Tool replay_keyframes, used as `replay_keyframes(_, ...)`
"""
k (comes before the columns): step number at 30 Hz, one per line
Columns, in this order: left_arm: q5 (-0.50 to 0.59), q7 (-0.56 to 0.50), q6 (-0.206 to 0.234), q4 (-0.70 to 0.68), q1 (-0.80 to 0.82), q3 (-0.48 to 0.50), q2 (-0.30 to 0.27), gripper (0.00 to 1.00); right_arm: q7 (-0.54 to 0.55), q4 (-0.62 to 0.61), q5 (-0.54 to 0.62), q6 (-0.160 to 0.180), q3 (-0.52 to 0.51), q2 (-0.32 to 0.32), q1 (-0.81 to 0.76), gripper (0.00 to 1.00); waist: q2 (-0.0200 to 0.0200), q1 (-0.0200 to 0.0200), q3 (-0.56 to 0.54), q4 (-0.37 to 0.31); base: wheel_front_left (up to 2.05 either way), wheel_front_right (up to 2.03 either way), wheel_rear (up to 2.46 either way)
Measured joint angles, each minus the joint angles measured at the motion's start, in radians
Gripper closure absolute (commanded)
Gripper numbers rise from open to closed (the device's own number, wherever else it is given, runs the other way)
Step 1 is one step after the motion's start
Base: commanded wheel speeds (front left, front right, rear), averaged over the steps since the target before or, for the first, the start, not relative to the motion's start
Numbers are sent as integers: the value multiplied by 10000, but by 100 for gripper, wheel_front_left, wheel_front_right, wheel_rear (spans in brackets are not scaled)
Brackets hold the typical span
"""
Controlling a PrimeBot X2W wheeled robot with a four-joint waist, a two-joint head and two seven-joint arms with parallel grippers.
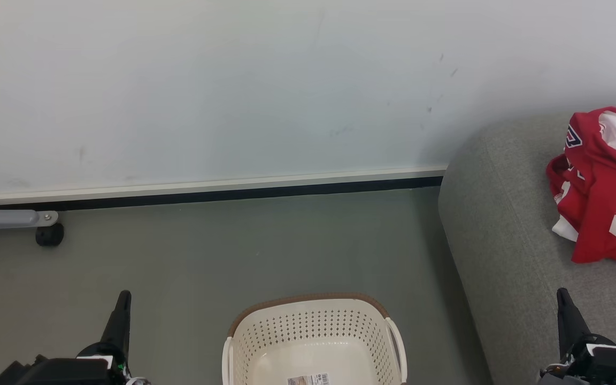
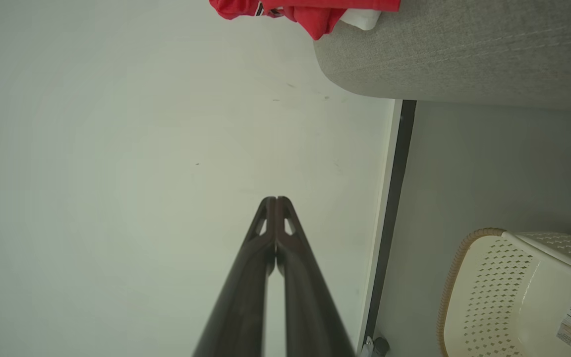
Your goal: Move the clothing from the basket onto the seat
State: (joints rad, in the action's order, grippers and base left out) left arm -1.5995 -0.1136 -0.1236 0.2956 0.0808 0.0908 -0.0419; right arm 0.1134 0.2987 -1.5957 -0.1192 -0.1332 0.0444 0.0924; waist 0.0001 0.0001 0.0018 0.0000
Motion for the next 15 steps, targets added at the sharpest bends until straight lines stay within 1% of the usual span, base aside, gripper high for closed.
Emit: replay_keyframes(15, 0, 0, 0, 6, 0, -2, 2, 100, 0, 0, 0, -2, 0, 0, 0, 100, 0, 0, 0, 0, 0, 0, 0)
